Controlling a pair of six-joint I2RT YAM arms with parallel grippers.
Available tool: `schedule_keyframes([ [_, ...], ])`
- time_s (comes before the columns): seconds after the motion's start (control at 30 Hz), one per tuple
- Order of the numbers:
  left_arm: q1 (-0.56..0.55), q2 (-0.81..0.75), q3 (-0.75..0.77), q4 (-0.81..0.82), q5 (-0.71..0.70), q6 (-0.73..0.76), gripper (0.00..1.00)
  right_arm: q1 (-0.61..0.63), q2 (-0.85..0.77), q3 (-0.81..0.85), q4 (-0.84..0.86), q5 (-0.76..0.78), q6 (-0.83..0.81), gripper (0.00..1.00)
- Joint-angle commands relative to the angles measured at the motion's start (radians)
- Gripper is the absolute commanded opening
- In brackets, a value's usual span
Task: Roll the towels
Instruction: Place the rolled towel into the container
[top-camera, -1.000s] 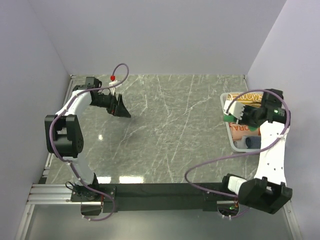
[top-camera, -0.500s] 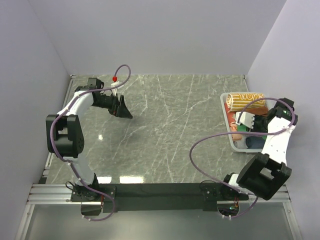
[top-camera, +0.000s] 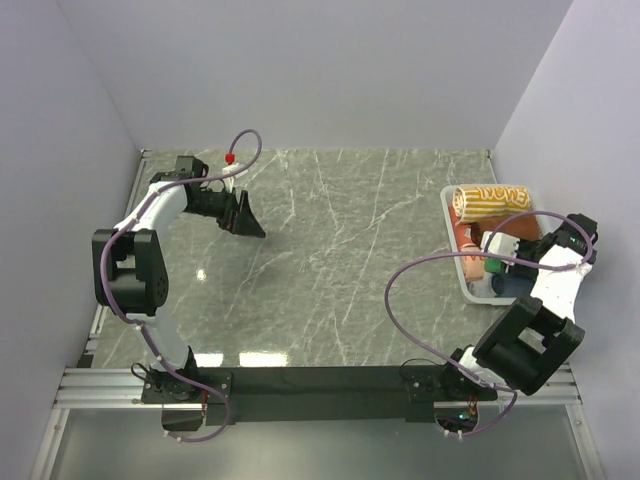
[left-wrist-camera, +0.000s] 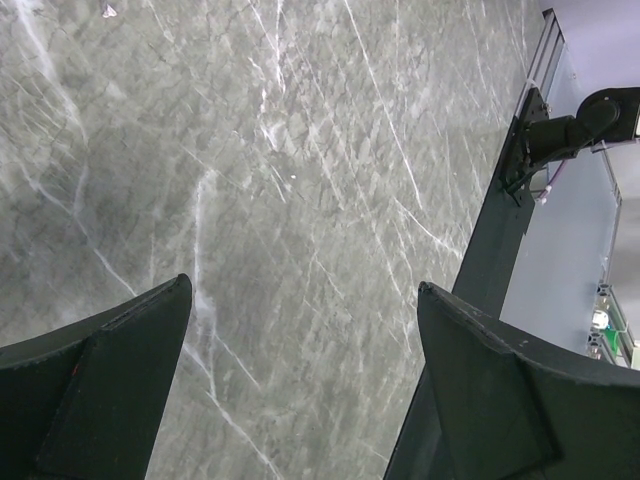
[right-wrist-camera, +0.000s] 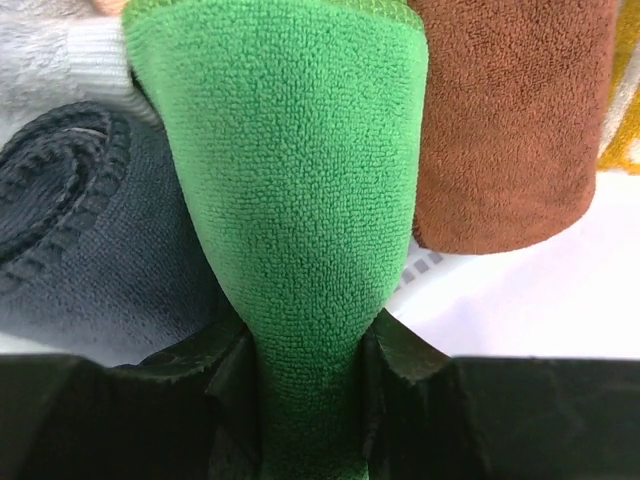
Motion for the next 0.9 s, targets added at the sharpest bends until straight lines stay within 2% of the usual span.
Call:
schedule_keyframes([
  [0.0, -0.006, 0.008, 0.044, -0.017, 0.029, -0.009, 0.99, -0.007, 0.002, -0.019, 0.104, -0.050, -0.211, 0.00],
  [0.1, -0.008, 0.009, 0.049, -0.014, 0.026, -0.009, 0.99, -0.006, -0.006, -0.038, 0.108, -0.065, -0.232, 0.01],
  [0.2, -0.008, 0.012, 0.049, -0.021, 0.026, 0.000, 0.99, -0.006, -0.010, -0.068, 0.129, -0.056, -0.265, 0.05],
  [0.23, -0.008, 0.015, 0.050, -0.026, 0.025, 0.003, 1.00, -0.006, -0.004, -0.068, 0.132, -0.051, -0.272, 0.16],
  [0.3, -0.008, 0.020, 0.056, -0.032, 0.026, 0.011, 0.99, -0.006, 0.009, -0.058, 0.129, -0.048, -0.275, 0.29],
  [0.33, -0.008, 0.023, 0.062, -0.035, 0.028, 0.013, 1.00, -0.007, 0.011, -0.052, 0.126, -0.054, -0.277, 0.40],
  [0.43, -0.008, 0.034, 0.072, -0.043, 0.031, 0.016, 0.99, -0.004, 0.006, -0.038, 0.123, -0.074, -0.274, 0.52],
  [0.5, -0.008, 0.035, 0.073, -0.046, 0.031, 0.022, 0.99, -0.002, -0.003, -0.026, 0.102, -0.080, -0.265, 0.57],
  [0.53, -0.008, 0.034, 0.073, -0.046, 0.031, 0.023, 0.99, -0.002, -0.004, -0.019, 0.089, -0.079, -0.260, 0.68],
  [0.57, -0.008, 0.034, 0.073, -0.046, 0.028, 0.026, 0.99, -0.002, -0.007, -0.004, 0.077, -0.080, -0.258, 0.70],
  [0.63, -0.008, 0.035, 0.070, -0.046, 0.032, 0.031, 0.99, -0.002, -0.014, 0.010, 0.042, -0.085, -0.251, 0.84],
  [0.87, -0.008, 0.045, 0.070, -0.040, 0.046, 0.033, 0.99, -0.002, -0.050, 0.051, -0.043, -0.109, -0.245, 0.87],
])
